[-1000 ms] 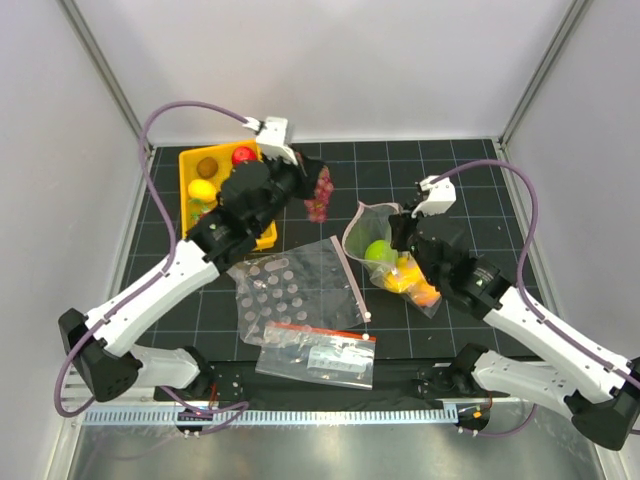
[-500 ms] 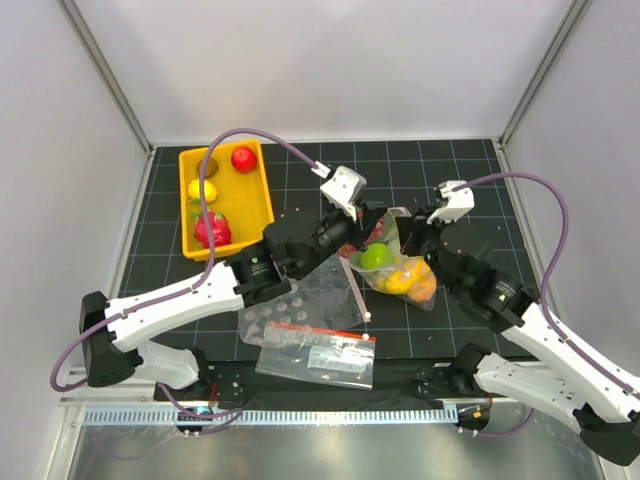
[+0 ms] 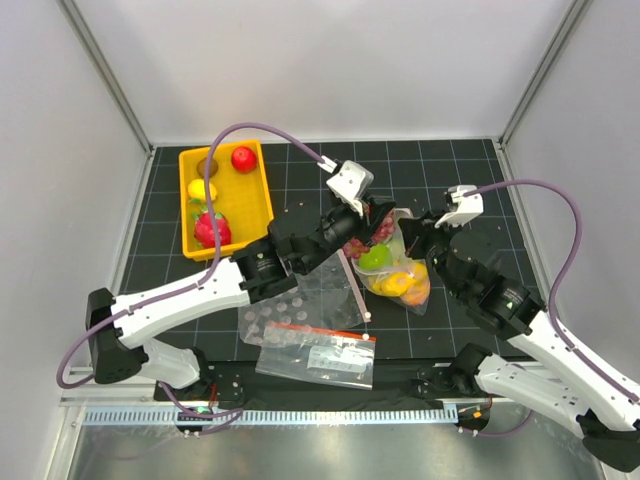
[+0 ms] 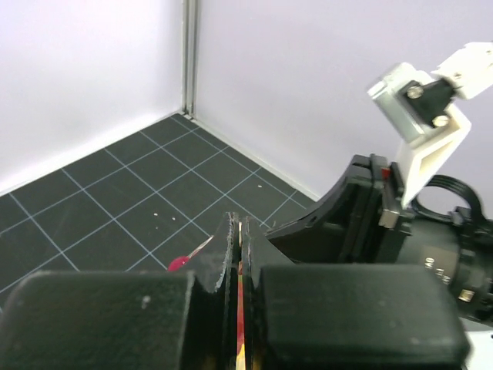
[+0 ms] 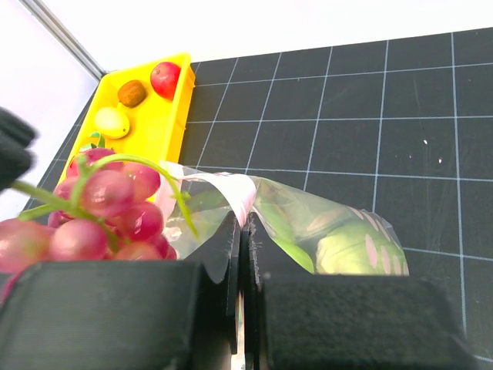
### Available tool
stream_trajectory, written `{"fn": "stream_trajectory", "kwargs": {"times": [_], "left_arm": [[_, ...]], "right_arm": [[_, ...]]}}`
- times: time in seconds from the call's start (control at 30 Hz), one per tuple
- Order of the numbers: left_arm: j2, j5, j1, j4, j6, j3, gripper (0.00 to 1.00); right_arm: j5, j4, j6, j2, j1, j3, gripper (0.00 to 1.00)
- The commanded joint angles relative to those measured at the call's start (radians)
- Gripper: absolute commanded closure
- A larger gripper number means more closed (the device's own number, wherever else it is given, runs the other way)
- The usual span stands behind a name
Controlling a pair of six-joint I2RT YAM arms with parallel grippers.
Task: Place the food in the zip-top bag and seal the zipper
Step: Place the fake fruit in the zipper food storage bag.
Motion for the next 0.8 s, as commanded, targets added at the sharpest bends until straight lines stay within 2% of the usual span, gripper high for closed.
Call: {"fn": "stream_trajectory", "kwargs": {"times": [0.0,0.6,0.77], "left_arm": [[-0.045,0.035,0.001,0.047,0.012,0.055,1.00],[-0.111,0.134,-0.002,0.046,-0.034,0.057,1.00],[-0.083,0.096,-0.002,0.064,-0.019,0.043,1.00]], "right_arm": [[0.010,0.085,0.016,0.003,-0.002,0.001,0.99],[0.007,0.127,0.025,0.011,-0.005,-0.025,0.99],[0.015,0.136,0.025,-0.015,-0.004,-0.036,0.99]]}}
